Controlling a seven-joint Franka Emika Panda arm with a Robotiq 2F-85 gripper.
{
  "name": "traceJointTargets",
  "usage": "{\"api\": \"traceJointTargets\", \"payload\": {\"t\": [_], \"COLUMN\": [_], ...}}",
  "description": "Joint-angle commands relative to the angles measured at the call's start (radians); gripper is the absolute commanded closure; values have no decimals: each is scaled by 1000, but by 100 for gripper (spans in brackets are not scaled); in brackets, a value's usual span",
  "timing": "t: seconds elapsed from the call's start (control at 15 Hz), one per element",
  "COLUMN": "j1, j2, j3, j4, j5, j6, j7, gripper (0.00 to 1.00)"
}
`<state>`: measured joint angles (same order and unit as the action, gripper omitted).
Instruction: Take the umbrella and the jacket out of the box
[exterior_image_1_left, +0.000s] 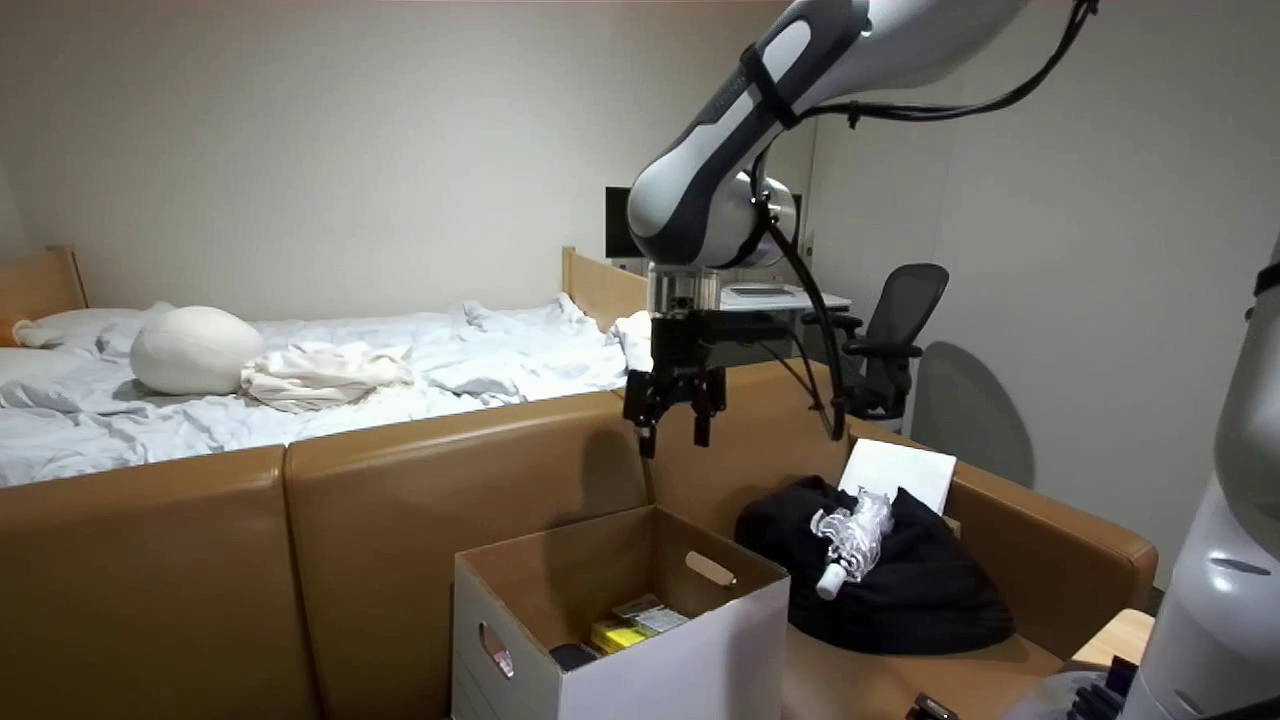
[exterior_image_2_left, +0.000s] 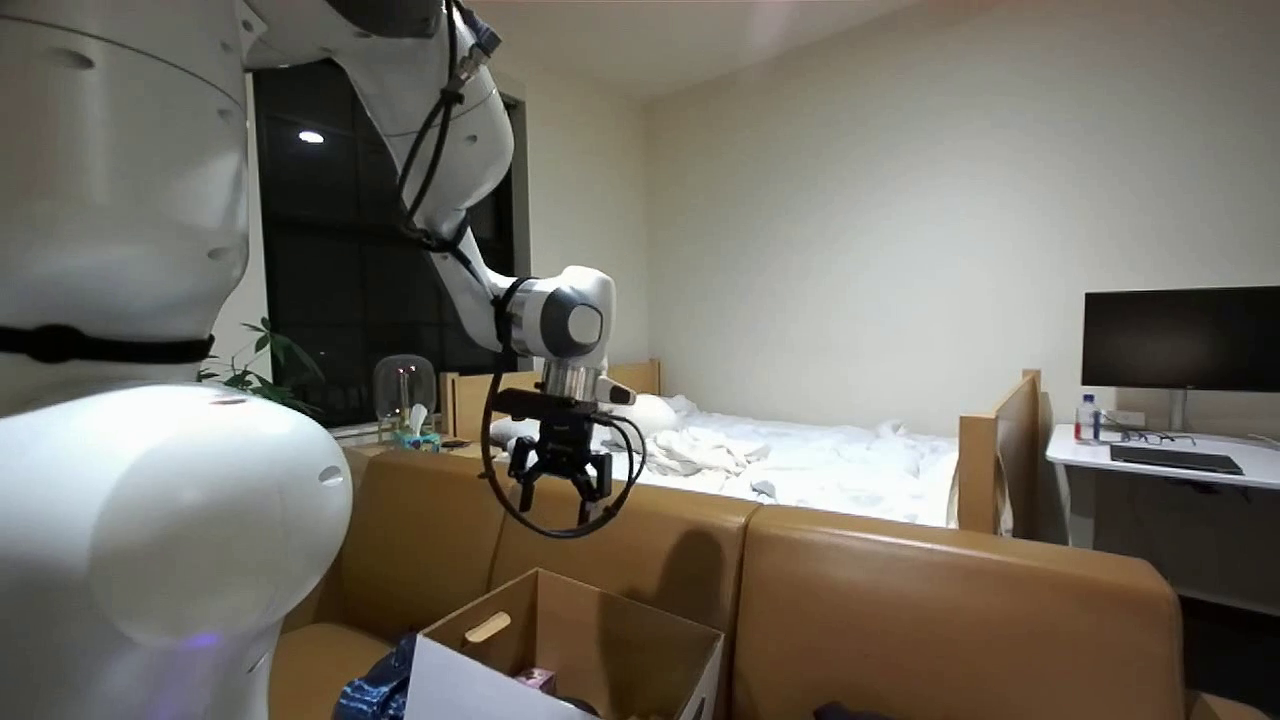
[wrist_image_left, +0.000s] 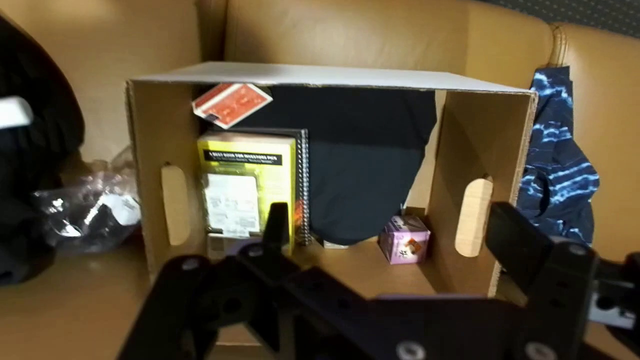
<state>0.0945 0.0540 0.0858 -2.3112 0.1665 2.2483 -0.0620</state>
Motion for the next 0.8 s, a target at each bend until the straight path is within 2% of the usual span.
{"api": "traceJointTargets", "payload": {"t": [0.0,0.07,0.27,0.53,0.73], "j1": [2,-4,-28,-66,-105], "j2": [125,178,309,493,578], "j3": [34,44,67,84,99], "j4": [51,82,143,261,311], "j5": [125,163,227,271,304], "j6": [57,32,60,141,205], "j7": [-204,-254,-321,-278,-250], "gripper": [0,0,0,0,0]}}
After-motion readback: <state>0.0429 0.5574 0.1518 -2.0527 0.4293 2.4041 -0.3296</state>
